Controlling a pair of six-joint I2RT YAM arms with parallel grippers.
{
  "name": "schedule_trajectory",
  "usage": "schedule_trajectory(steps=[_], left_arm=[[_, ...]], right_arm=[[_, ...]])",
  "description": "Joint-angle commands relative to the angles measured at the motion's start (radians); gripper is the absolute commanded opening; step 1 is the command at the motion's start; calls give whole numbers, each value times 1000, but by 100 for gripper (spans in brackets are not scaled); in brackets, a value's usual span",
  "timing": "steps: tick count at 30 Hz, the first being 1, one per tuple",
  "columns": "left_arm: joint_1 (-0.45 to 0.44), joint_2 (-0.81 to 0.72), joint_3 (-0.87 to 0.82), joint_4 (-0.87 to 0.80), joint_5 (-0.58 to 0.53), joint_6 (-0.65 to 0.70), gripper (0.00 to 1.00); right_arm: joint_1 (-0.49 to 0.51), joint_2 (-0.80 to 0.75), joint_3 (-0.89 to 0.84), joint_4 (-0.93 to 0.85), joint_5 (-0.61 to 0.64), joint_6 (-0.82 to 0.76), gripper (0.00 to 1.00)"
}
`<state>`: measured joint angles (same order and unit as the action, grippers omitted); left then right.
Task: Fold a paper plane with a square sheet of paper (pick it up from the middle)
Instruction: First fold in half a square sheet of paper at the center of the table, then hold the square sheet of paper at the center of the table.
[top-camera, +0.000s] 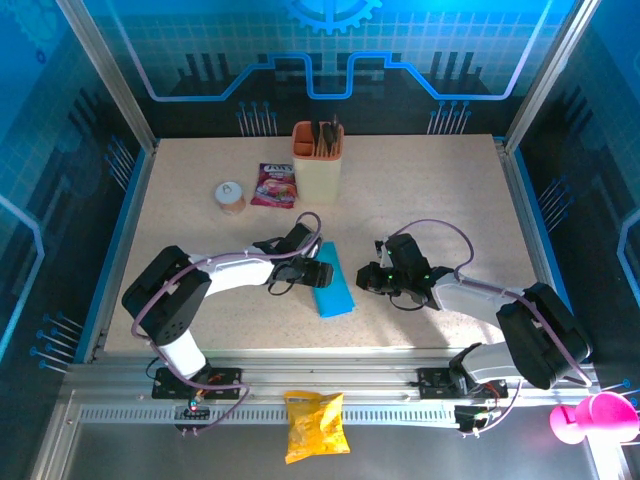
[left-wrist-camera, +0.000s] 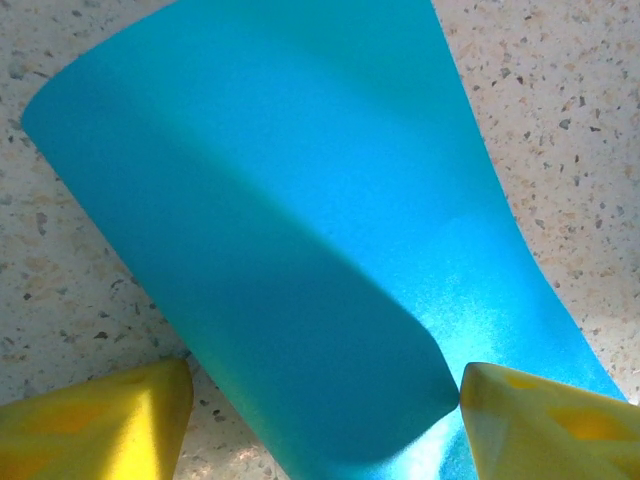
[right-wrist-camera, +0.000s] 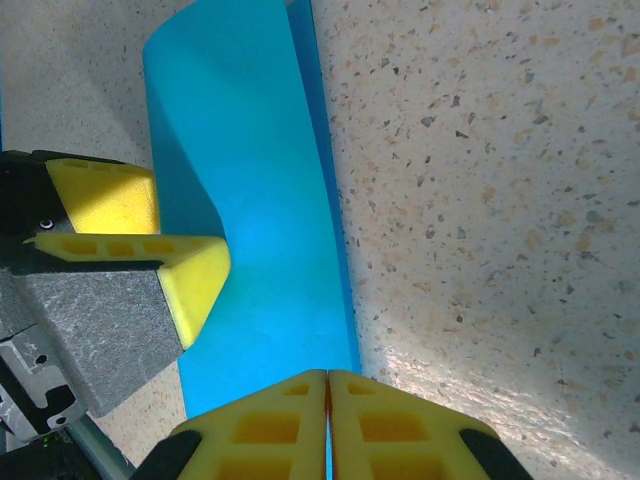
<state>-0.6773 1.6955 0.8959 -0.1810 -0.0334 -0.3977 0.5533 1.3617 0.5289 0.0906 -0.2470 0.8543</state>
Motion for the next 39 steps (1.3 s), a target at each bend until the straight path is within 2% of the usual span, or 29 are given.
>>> schedule_trajectory(steps=[1, 14, 26, 39], left_arm=[[-6, 12, 16, -34, -16, 42, 72], [-6, 15, -20, -9, -42, 74, 72], [-7, 31, -35, 9, -43, 94, 72], [-6, 47, -34, 18, -45, 105, 72]], right_arm=[[-13, -10, -6, 3, -18, -22, 10], [-13, -24, -9, 2, -37, -52, 10], [-13, 57, 23, 39, -105, -74, 11], [16, 146, 90, 55, -119, -75, 10]])
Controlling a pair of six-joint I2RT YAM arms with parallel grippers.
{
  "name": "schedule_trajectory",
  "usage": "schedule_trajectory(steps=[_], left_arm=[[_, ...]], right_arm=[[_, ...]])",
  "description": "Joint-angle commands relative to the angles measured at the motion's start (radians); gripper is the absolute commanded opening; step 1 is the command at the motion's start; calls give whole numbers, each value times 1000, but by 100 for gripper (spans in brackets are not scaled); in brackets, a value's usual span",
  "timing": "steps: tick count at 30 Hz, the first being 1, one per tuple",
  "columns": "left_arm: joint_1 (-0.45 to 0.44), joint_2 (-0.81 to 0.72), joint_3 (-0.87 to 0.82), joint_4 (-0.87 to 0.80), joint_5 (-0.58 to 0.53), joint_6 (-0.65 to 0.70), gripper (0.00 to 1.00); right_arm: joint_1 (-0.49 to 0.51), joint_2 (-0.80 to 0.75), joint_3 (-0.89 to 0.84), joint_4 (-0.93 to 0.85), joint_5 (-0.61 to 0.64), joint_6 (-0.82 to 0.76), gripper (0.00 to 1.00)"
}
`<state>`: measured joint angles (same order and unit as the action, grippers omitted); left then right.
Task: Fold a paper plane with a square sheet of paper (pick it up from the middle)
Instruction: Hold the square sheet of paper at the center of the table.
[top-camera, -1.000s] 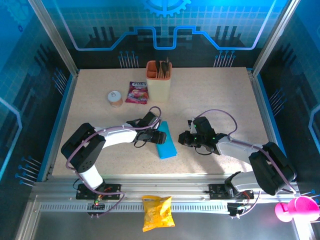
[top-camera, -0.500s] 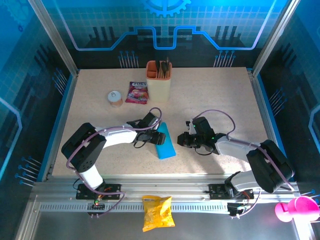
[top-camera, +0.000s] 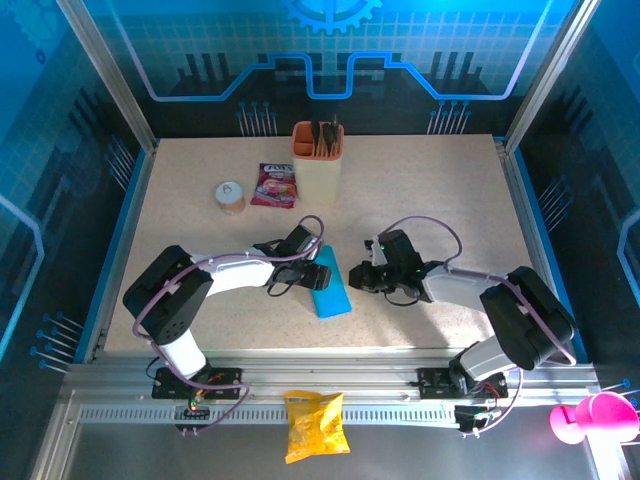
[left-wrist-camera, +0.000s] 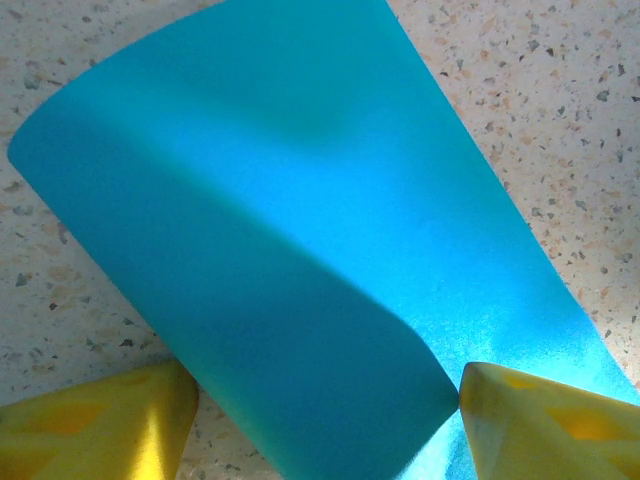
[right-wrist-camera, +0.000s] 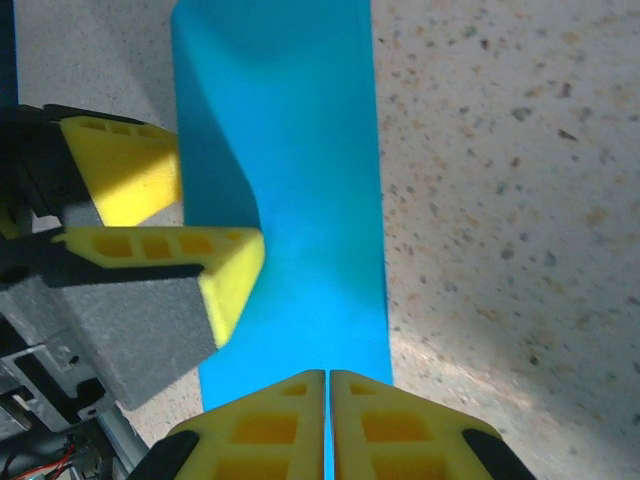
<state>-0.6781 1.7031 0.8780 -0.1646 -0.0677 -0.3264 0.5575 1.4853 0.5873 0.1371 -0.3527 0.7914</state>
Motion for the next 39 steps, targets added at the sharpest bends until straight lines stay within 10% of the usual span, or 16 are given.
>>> schedule_trajectory(steps=[1, 39], left_arm=[[-6, 41, -15, -1, -8, 38, 72], [-64, -6, 17, 65, -31, 78, 72]], right_arm=[[12, 28, 35, 9, -9, -8, 10], [-123, -87, -73, 6, 37, 7, 10]])
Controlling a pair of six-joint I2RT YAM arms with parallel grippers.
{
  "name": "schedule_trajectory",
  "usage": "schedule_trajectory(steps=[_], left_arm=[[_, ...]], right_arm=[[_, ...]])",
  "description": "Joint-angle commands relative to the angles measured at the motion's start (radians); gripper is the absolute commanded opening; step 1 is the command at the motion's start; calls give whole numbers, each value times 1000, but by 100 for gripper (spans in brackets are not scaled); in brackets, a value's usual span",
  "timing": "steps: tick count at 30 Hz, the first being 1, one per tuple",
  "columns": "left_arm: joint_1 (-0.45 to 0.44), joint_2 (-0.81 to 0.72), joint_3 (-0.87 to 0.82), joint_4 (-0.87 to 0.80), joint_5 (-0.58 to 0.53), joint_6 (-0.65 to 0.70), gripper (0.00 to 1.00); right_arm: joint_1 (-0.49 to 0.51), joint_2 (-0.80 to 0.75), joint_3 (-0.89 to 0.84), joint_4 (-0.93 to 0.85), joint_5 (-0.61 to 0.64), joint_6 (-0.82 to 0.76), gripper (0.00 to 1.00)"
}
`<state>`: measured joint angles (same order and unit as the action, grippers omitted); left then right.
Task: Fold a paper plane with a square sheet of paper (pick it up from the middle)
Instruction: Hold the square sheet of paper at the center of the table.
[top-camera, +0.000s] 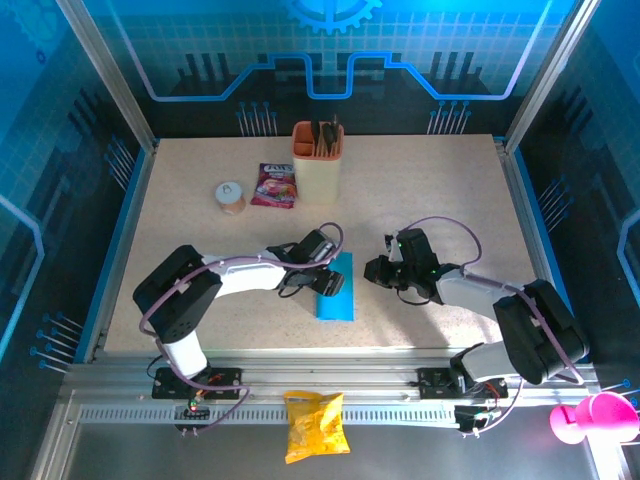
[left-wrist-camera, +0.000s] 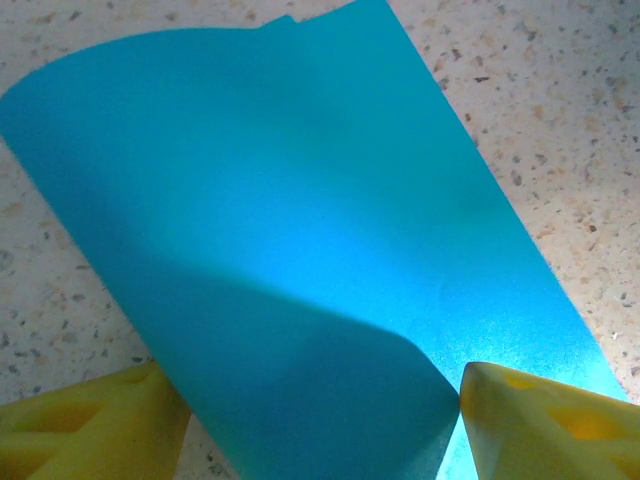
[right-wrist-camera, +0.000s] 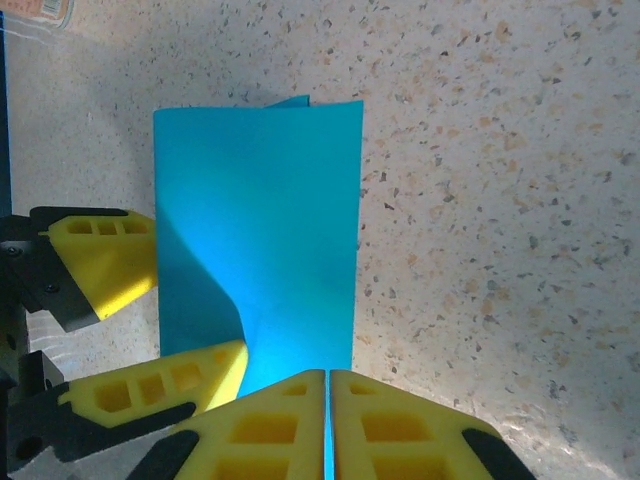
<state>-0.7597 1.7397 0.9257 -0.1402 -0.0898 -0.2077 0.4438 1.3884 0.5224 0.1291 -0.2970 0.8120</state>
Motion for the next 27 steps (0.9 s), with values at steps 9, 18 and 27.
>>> schedule_trajectory(steps=[9, 18, 27], left_arm=[[43, -78, -84, 97, 15, -71, 72], [54, -88, -117, 126, 44, -60, 72], [73, -117, -144, 142, 98, -53, 72]], right_arm=[[-5, 28, -2, 18, -36, -16, 10], [5, 45, 10, 24, -53, -20, 10], [27, 66, 22, 33, -62, -23, 11]])
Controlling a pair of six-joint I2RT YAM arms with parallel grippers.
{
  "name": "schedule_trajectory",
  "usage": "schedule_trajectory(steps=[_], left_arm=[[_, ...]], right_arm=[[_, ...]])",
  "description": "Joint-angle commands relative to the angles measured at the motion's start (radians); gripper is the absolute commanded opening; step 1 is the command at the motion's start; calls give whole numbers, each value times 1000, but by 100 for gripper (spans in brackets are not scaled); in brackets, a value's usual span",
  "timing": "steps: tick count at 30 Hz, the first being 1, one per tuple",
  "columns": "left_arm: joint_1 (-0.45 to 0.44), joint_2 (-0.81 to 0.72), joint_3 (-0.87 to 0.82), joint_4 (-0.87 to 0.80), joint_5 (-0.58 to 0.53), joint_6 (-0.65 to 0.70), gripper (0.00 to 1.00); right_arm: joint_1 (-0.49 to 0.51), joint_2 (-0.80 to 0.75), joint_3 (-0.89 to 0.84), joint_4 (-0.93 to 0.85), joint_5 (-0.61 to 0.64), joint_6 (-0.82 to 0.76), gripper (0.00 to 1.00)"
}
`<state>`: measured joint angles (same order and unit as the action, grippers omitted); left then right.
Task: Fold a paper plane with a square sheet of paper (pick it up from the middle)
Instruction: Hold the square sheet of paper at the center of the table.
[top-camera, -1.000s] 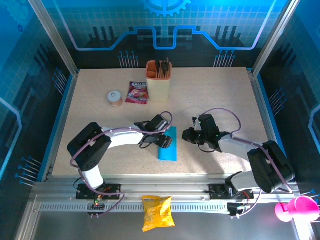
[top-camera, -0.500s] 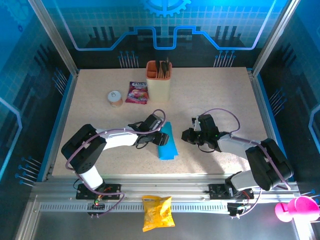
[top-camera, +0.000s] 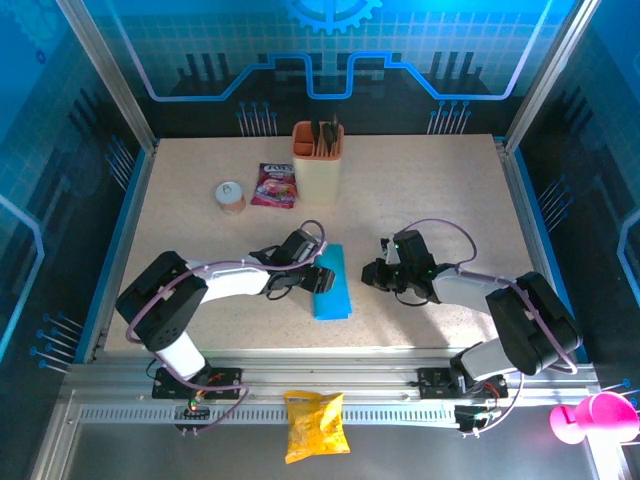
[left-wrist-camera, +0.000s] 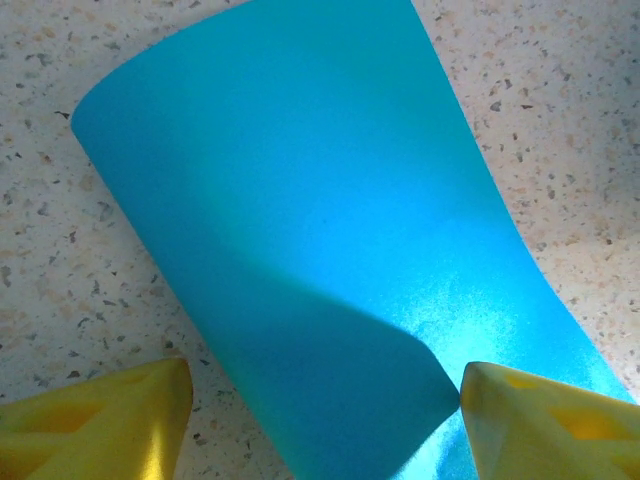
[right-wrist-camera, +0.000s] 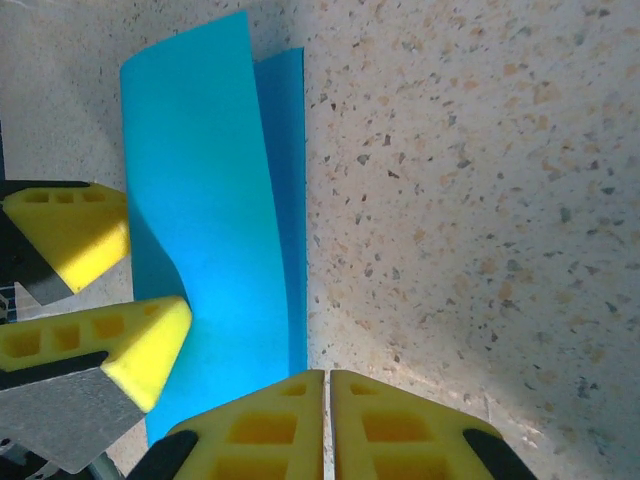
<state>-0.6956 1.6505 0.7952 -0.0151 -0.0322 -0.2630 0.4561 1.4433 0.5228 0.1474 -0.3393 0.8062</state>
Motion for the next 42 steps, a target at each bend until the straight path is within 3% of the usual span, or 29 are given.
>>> schedule_trajectory(steps=[1, 42], left_arm=[[11, -29, -17, 21, 47, 3, 72], [30, 23, 21, -48, 40, 98, 65]], right_arm=[[18, 12, 23, 17, -20, -19, 11], [84, 69, 74, 31, -6, 2, 11]])
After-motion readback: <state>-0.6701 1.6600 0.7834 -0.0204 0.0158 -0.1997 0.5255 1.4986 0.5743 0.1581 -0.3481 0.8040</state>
